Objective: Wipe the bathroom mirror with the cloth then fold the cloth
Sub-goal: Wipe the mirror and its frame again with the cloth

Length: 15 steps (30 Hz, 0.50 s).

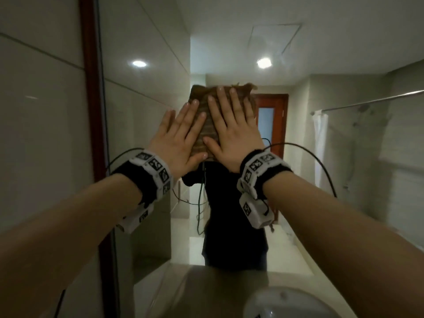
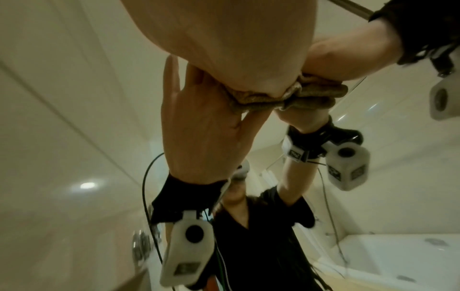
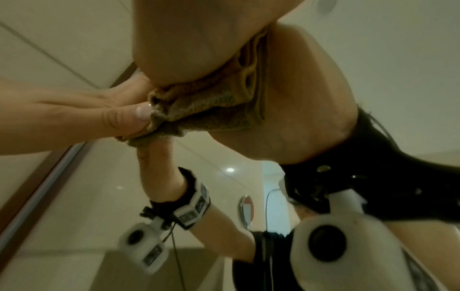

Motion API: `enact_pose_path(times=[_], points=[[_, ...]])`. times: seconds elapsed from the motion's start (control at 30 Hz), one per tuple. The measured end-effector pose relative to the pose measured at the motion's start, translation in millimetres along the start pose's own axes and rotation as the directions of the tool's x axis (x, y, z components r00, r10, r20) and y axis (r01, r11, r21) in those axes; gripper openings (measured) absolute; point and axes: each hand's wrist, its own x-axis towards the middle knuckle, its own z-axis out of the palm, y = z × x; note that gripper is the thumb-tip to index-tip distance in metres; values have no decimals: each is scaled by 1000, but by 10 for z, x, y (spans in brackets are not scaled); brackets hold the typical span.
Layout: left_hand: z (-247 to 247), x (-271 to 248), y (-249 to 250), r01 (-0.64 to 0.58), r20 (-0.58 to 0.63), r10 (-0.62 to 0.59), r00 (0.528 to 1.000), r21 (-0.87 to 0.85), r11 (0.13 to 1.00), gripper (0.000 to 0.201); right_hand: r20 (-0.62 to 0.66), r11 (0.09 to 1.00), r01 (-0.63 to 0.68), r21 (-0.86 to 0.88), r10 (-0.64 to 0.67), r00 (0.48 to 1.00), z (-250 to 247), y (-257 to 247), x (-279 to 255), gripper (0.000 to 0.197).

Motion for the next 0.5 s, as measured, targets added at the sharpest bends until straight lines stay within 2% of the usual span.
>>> enact_pose_path(times=[0.1, 0.27, 0.33, 0.43, 0.5], points=[[229, -573, 184, 29, 34, -27, 999, -62, 998, 87, 84, 999, 33, 31, -36, 996, 172, -348, -395, 84], [349, -1331, 539, 101, 200, -52, 978, -243, 965, 80, 175, 994, 48, 96, -64, 982, 440, -790, -1011, 85], [299, -1470, 707, 174, 202, -100, 974, -390, 904, 77, 201, 995, 32, 96, -50, 978, 519, -880, -1148, 84], [213, -1444, 974, 241, 182, -162, 970, -613, 753, 79, 219, 998, 35, 43, -44, 975, 551, -897, -1187, 84], [219, -1331, 1127, 285, 200, -203, 958, -673, 683, 83, 237, 998, 69, 11, -69, 969, 551, -878, -1187, 85]])
